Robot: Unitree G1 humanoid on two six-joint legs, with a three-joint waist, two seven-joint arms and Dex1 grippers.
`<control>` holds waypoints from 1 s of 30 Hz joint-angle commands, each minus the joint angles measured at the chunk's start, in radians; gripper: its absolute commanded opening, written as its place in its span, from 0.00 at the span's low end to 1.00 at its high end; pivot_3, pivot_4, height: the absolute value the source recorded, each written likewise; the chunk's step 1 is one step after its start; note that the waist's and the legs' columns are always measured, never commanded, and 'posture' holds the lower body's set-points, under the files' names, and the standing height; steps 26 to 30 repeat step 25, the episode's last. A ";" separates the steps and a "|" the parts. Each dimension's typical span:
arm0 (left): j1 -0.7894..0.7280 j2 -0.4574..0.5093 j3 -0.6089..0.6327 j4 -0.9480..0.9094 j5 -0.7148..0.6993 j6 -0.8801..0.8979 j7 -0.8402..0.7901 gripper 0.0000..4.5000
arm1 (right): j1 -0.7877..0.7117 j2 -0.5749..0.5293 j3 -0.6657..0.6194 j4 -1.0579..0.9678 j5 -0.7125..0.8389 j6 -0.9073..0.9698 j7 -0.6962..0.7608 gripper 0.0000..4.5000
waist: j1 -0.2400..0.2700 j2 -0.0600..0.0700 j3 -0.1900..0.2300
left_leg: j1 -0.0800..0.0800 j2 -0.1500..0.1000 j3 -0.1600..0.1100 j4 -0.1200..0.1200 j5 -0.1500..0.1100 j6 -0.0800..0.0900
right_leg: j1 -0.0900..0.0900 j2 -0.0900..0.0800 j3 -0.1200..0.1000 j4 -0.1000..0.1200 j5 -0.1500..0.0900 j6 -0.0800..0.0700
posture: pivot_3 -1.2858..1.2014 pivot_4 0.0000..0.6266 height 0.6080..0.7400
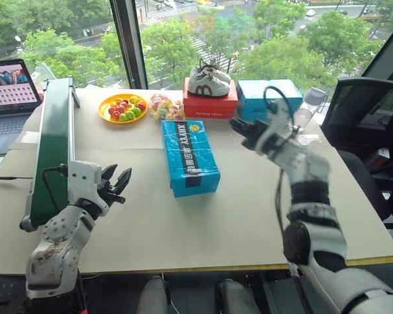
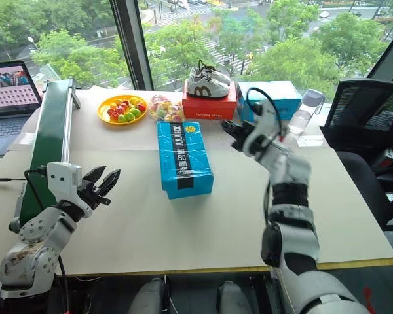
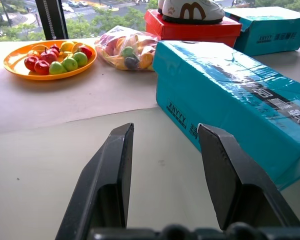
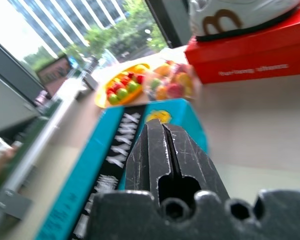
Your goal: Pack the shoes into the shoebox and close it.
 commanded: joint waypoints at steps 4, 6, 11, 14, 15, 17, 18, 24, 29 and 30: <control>0.023 -0.016 0.004 0.045 0.079 -0.078 0.043 0.48 | 0.288 -0.089 0.056 -0.221 -0.145 -0.127 -0.109 0.00 | -0.023 0.000 0.000 | 0.003 0.000 0.000 0.000 0.000 0.000 | 0.000 0.001 0.003 0.002 0.002 -0.002 | 0.52 0.24 1.00; 0.028 -0.085 0.015 0.091 0.129 -0.128 0.139 0.48 | 0.369 -0.071 0.065 -0.226 -0.195 -0.205 -0.182 0.00 | -0.014 0.000 -0.001 | 0.009 0.000 0.000 0.000 -0.005 -0.007 | 0.005 0.001 0.002 0.002 -0.003 0.002 | 0.52 0.24 1.00; 0.061 -0.268 0.004 0.160 0.192 -0.241 0.285 0.48 | 0.452 -0.011 0.113 -0.156 -0.316 -0.410 -0.347 0.00 | -0.015 0.000 -0.001 | 0.008 -0.001 0.001 0.002 -0.005 -0.007 | 0.004 0.000 0.006 0.001 -0.006 0.000 | 0.52 0.24 1.00; 0.053 -0.299 0.011 0.185 0.186 -0.254 0.293 0.48 | 0.456 0.001 0.110 -0.131 -0.330 -0.448 -0.386 0.00 | -0.011 -0.001 0.000 | 0.008 -0.001 0.001 0.003 -0.005 -0.008 | 0.004 0.001 0.006 0.002 -0.006 0.001 | 0.52 0.24 1.00; 0.047 -0.303 0.010 0.192 0.183 -0.256 0.293 0.48 | 0.457 0.002 0.109 -0.126 -0.335 -0.456 -0.402 0.00 | -0.009 -0.001 0.000 | 0.008 -0.001 0.001 0.003 -0.005 -0.008 | 0.004 0.001 0.006 0.002 -0.006 0.001 | 0.52 0.24 1.00; 0.040 -0.302 0.004 0.200 0.184 -0.256 0.291 0.48 | 0.458 0.004 0.108 -0.120 -0.335 -0.463 -0.414 0.00 | -0.007 -0.001 0.000 | 0.008 -0.001 0.001 0.003 -0.005 -0.008 | 0.004 0.001 0.006 0.002 -0.006 0.001 | 0.52 0.24 1.00; 0.038 -0.299 0.001 0.202 0.183 -0.255 0.286 0.48 | 0.460 0.001 0.112 -0.115 -0.336 -0.468 -0.414 0.00 | -0.005 -0.001 0.000 | 0.007 -0.001 0.001 0.004 -0.005 -0.008 | 0.004 0.001 0.006 0.001 -0.006 0.001 | 0.52 0.24 1.00; 0.018 -0.277 0.001 0.228 0.187 -0.259 0.265 0.48 | 0.470 -0.006 0.122 -0.100 -0.346 -0.496 -0.425 0.00 | -0.005 -0.001 0.000 | 0.005 -0.001 0.001 0.005 -0.005 -0.007 | 0.004 0.001 0.006 0.001 -0.005 0.002 | 0.52 0.24 1.00; 0.016 -0.276 0.001 0.231 0.183 -0.263 0.259 0.48 | 0.471 -0.004 0.119 -0.100 -0.344 -0.499 -0.427 0.00 | -0.005 -0.001 0.000 | 0.005 -0.001 0.001 0.005 -0.005 -0.007 | 0.004 0.001 0.006 0.001 -0.005 0.003 | 0.52 0.24 1.00; 0.016 -0.276 0.001 0.231 0.183 -0.263 0.259 0.48 | 0.471 -0.004 0.119 -0.100 -0.344 -0.499 -0.427 0.00 | -0.005 -0.001 0.000 | 0.005 -0.001 0.001 0.005 -0.005 -0.007 | 0.004 0.001 0.006 0.001 -0.005 0.003 | 0.52 0.24 1.00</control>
